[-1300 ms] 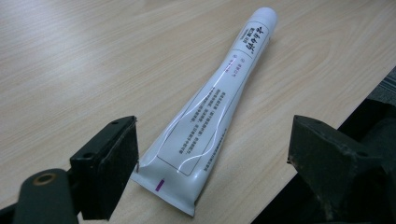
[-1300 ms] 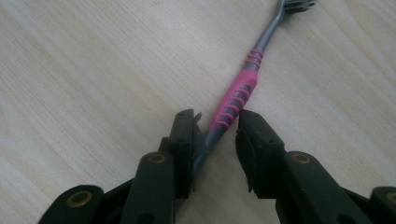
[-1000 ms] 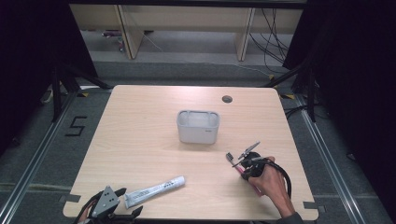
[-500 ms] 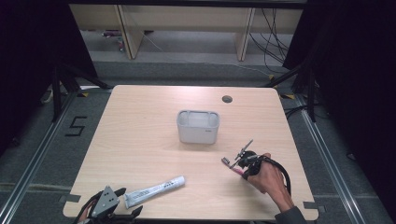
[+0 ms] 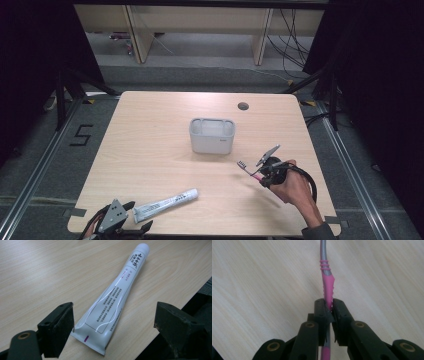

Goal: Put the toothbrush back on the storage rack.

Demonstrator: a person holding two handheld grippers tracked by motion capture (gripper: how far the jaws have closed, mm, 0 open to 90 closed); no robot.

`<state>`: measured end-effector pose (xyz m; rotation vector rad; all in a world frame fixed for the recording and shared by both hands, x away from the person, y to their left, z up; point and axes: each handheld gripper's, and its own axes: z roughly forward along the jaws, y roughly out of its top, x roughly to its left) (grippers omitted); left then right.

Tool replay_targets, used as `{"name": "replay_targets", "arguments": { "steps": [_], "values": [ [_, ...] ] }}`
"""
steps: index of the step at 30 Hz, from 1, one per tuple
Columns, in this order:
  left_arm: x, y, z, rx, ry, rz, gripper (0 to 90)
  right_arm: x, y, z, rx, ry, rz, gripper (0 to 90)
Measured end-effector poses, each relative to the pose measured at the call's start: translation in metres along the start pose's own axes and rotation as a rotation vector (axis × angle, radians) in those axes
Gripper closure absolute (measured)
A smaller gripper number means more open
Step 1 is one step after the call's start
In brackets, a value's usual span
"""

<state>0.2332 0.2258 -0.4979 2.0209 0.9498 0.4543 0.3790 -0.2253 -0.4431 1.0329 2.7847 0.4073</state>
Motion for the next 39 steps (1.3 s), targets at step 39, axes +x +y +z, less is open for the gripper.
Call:
{"name": "replay_targets", "arguments": {
  "steps": [39],
  "values": [
    [-0.001, 0.000, 0.000, -0.008, 0.001, -0.003, 15.7, -0.040, -0.002, -0.026, -0.438, 0.042, 0.127, 82.9]
  ]
}}
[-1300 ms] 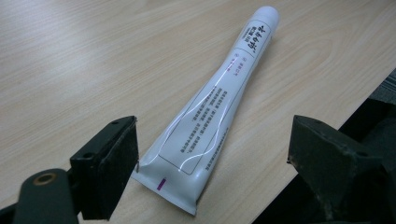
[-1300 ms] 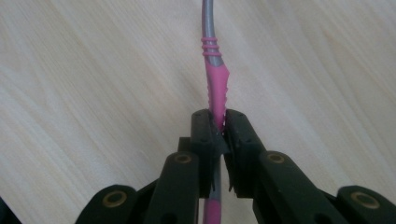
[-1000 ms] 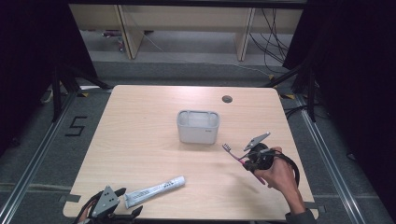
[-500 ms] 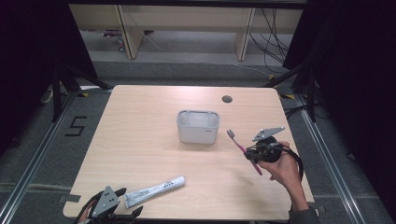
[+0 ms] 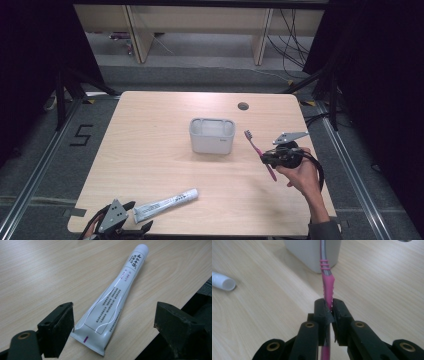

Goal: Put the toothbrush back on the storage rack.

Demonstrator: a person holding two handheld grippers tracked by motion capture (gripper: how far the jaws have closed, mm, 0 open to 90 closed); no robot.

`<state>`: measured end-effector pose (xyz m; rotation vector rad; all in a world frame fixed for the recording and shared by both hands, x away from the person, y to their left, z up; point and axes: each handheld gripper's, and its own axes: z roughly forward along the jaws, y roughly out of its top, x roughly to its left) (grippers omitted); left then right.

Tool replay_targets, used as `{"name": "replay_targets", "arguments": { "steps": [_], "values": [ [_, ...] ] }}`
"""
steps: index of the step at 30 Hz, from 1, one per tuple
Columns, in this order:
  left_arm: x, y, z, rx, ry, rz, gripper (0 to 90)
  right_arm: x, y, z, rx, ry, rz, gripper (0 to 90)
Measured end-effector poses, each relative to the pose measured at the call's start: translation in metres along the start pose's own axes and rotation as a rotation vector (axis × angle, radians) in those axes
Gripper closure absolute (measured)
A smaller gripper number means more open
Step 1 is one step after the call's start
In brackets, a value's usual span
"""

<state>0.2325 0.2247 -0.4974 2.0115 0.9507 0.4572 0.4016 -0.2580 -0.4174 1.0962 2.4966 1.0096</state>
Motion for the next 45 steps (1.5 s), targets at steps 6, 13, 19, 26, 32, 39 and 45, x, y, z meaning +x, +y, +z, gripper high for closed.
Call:
{"name": "replay_targets", "arguments": {
  "steps": [6, 13, 19, 26, 32, 39, 45],
  "values": [
    [0.001, 0.000, -0.001, 0.000, 0.000, 0.007, 15.7, -0.004, 0.006, 0.000, -0.068, 0.004, 0.044, 82.9],
    [0.001, 0.000, -0.001, -0.002, 0.003, 0.004, 15.7, -0.010, 0.014, 0.002, -0.134, -0.012, 0.032, 82.9],
    [0.001, 0.000, -0.001, -0.001, 0.002, 0.008, 15.7, -0.011, 0.019, 0.005, -0.187, -0.022, 0.052, 82.9],
    [0.000, 0.000, -0.002, -0.001, 0.003, 0.006, 15.7, -0.011, 0.028, 0.009, -0.251, -0.024, 0.058, 82.9],
    [0.000, 0.000, -0.001, -0.004, -0.002, 0.002, 15.7, -0.011, 0.036, 0.009, -0.314, -0.023, 0.083, 82.9],
    [0.001, 0.000, -0.001, -0.001, -0.001, 0.007, 15.7, -0.012, 0.042, 0.015, -0.362, 0.002, 0.100, 82.9],
    [0.000, 0.000, -0.001, 0.005, -0.001, 0.009, 15.7, -0.008, 0.053, 0.019, -0.415, 0.017, 0.122, 82.9]
  ]
}}
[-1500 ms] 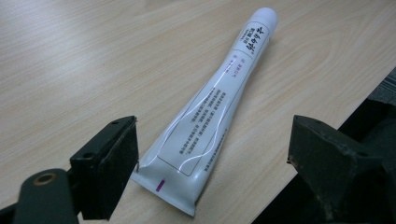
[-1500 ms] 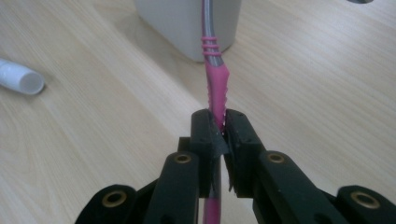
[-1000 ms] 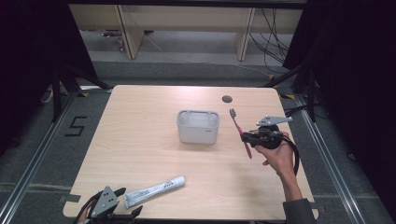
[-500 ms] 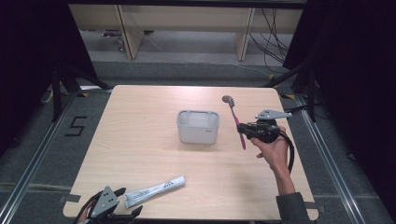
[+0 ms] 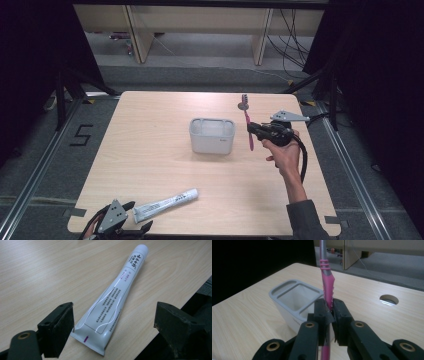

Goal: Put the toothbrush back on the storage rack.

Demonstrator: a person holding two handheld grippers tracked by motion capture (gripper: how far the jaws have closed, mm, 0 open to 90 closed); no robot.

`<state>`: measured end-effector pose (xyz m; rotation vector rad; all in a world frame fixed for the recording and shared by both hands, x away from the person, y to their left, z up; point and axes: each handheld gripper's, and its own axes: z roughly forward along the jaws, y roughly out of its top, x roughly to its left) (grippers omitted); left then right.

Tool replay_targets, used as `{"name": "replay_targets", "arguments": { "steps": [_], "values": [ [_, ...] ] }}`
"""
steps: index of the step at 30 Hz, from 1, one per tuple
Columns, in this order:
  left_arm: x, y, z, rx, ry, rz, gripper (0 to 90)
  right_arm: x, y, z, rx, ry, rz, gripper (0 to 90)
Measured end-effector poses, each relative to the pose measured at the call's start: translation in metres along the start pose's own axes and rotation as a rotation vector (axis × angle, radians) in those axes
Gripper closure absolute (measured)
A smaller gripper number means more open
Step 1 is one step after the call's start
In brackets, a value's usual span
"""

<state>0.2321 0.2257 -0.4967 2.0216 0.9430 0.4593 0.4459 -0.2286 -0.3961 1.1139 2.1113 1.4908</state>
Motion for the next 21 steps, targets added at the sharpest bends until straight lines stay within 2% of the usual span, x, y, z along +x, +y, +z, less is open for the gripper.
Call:
{"name": "replay_targets", "arguments": {
  "steps": [2, 5, 6, 7, 9, 10, 15, 18, 21],
  "values": [
    [0.000, 0.000, 0.000, 0.000, -0.001, -0.001, 15.7, 0.002, 0.005, 0.006, -0.020, 0.016, -0.006, 82.9],
    [0.001, 0.000, 0.000, -0.005, 0.002, 0.000, 15.7, 0.005, 0.008, 0.008, -0.029, 0.005, 0.001, 82.9],
    [0.001, 0.000, 0.000, -0.005, 0.001, -0.001, 15.7, 0.004, 0.009, 0.010, -0.029, 0.021, -0.009, 82.9],
    [0.001, 0.000, 0.000, -0.005, 0.001, 0.001, 15.7, 0.006, 0.011, 0.011, -0.029, 0.016, 0.005, 82.9],
    [0.000, 0.000, 0.000, -0.006, 0.001, 0.000, 15.7, 0.006, 0.015, 0.013, -0.036, 0.006, -0.011, 82.9],
    [0.001, 0.000, 0.000, -0.005, 0.001, 0.000, 15.7, 0.008, 0.015, 0.014, -0.040, 0.023, 0.018, 82.9],
    [0.001, 0.000, 0.000, -0.006, 0.001, 0.000, 15.7, 0.009, 0.022, 0.019, -0.071, 0.019, 0.001, 82.9],
    [0.000, 0.000, 0.000, -0.006, 0.001, -0.001, 15.7, 0.013, 0.027, 0.021, -0.076, 0.026, 0.028, 82.9],
    [0.000, 0.000, 0.000, -0.007, -0.001, -0.005, 15.7, 0.012, 0.028, 0.024, -0.087, 0.034, 0.031, 82.9]
  ]
}}
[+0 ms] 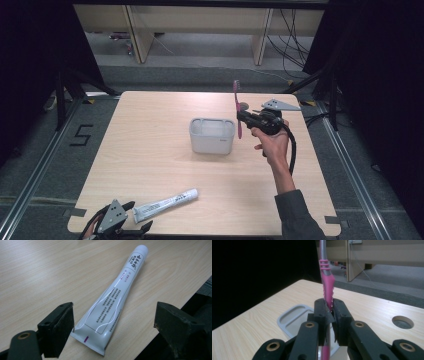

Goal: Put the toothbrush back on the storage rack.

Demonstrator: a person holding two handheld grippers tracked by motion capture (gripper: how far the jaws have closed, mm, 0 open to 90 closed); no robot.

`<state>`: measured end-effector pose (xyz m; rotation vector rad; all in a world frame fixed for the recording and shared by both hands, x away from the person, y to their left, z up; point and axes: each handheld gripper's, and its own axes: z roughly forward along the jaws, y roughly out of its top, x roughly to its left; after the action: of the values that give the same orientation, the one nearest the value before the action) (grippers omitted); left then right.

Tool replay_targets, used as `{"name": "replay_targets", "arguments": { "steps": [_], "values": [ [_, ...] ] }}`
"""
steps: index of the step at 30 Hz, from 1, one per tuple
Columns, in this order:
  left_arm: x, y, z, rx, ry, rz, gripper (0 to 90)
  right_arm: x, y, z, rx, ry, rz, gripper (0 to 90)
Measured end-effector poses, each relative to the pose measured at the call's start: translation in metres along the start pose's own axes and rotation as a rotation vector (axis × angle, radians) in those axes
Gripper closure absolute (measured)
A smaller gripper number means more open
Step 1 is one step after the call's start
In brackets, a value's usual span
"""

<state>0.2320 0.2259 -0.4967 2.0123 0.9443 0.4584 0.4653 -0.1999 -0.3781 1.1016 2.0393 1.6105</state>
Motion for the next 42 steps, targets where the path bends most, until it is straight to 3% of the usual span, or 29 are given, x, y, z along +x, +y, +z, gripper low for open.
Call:
{"name": "replay_targets", "arguments": {
  "steps": [5, 6, 9, 10, 11, 18, 21, 31, 42],
  "values": [
    [0.000, 0.000, -0.001, 0.004, 0.002, 0.001, 15.7, -0.001, 0.003, 0.008, -0.021, 0.010, 0.001, 82.9],
    [0.000, 0.000, -0.001, 0.004, 0.002, 0.001, 15.7, 0.002, 0.003, 0.008, -0.017, 0.004, 0.030, 82.9],
    [0.000, 0.000, -0.001, 0.003, 0.003, -0.001, 15.7, -0.001, 0.003, 0.012, -0.028, 0.007, 0.000, 82.9],
    [0.000, 0.000, 0.000, 0.000, 0.002, -0.001, 15.7, -0.001, 0.003, 0.013, -0.026, 0.011, 0.020, 82.9],
    [0.000, 0.000, -0.001, 0.004, 0.002, 0.001, 15.7, -0.002, 0.003, 0.015, -0.031, 0.004, -0.004, 82.9],
    [0.000, 0.000, -0.001, 0.004, 0.003, 0.004, 15.7, -0.001, 0.003, 0.028, -0.039, -0.009, 0.040, 82.9],
    [0.000, 0.000, -0.001, 0.004, 0.001, 0.006, 15.7, -0.002, 0.004, 0.029, -0.040, -0.018, 0.020, 82.9],
    [0.000, 0.000, -0.001, 0.005, 0.000, 0.008, 15.7, -0.006, -0.002, 0.042, -0.047, -0.021, 0.055, 82.9],
    [0.000, 0.000, -0.001, 0.007, -0.001, 0.007, 15.7, -0.010, -0.006, 0.048, -0.046, -0.048, 0.030, 82.9]
  ]
}}
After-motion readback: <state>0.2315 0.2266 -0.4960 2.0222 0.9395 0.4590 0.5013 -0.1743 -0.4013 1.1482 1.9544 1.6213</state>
